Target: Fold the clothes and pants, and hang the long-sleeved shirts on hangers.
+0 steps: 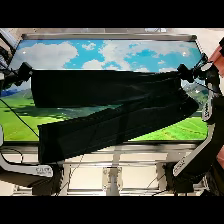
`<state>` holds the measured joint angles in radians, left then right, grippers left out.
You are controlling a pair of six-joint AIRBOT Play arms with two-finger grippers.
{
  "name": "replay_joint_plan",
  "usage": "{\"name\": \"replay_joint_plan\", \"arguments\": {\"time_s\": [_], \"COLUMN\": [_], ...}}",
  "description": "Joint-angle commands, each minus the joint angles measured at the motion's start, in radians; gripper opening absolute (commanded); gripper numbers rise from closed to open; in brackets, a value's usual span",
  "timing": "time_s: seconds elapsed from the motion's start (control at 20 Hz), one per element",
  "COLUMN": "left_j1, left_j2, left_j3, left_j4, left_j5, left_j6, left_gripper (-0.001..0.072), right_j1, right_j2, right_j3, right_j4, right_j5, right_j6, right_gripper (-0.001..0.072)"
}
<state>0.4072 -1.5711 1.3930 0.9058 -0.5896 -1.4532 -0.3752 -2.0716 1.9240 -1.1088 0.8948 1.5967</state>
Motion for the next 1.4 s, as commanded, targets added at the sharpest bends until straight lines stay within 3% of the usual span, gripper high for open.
{"name": "replay_joint_plan", "arguments": {"time_s": [0.0,0.1,0.15,0.25,0.3,0.35,0.4,0.45,0.55,0.75,1.0,1.05,1.15,1.35], "left_j1": [-0.006,-0.005,-0.005,-0.005,-0.005,-0.005,-0.003,0.001,0.021,0.104,0.144,0.144,0.145,0.145], "left_j2": [-0.041,-0.057,-0.064,-0.074,-0.074,-0.074,-0.073,-0.072,-0.061,0.044,0.232,0.278,0.380,0.534], "left_j3": [0.035,0.035,0.035,0.036,0.036,0.039,0.048,0.066,0.111,0.145,0.117,0.083,-0.031,-0.366], "left_j4": [-0.001,-0.001,-0.001,-0.001,-0.001,-0.001,-0.001,-0.001,0.000,0.019,0.401,0.454,0.515,0.609], "left_j5": [0.002,0.003,0.003,0.003,0.002,-0.002,-0.023,-0.059,-0.156,-0.367,-0.739,-0.780,-0.805,-0.762], "left_j6": [-0.012,-0.026,-0.028,-0.028,-0.028,-0.028,-0.028,-0.028,-0.024,-0.023,-0.025,-0.024,0.009,0.085], "left_gripper": [0.0028,0.0040,0.0085,0.0293,0.0298,0.0300,0.0300,0.0301,0.0301,0.0299,0.0300,0.0299,0.0299,0.0299], "right_j1": [0.003,0.003,0.003,0.003,0.003,0.001,0.001,-0.005,-0.023,-0.123,-0.188,-0.180,-0.163,-0.148], "right_j2": [-0.008,-0.012,-0.013,-0.013,-0.013,-0.013,-0.013,-0.013,-0.012,0.057,0.191,0.225,0.298,0.434], "right_j3": [0.001,0.001,0.001,0.001,0.001,0.001,0.009,0.026,0.107,0.165,-0.001,-0.070,-0.215,-0.428], "right_j4": [0.016,0.027,0.035,0.034,0.034,0.035,0.032,0.018,-0.051,-0.131,-0.126,-0.113,-0.092,-0.093], "right_j5": [-0.008,-0.021,-0.025,-0.023,-0.020,-0.011,0.012,0.041,0.170,0.393,0.621,0.630,0.604,0.555], "right_j6": [0.001,0.010,0.010,0.008,0.008,0.008,0.007,0.006,-0.014,-0.043,-0.230,-0.258,-0.288,-0.334], "right_gripper": [0.0021,0.0021,0.0021,0.0022,0.0048,0.0133,0.0289,0.0399,0.0490,0.0488,0.0471,0.0422,0.0376,0.0376]}}
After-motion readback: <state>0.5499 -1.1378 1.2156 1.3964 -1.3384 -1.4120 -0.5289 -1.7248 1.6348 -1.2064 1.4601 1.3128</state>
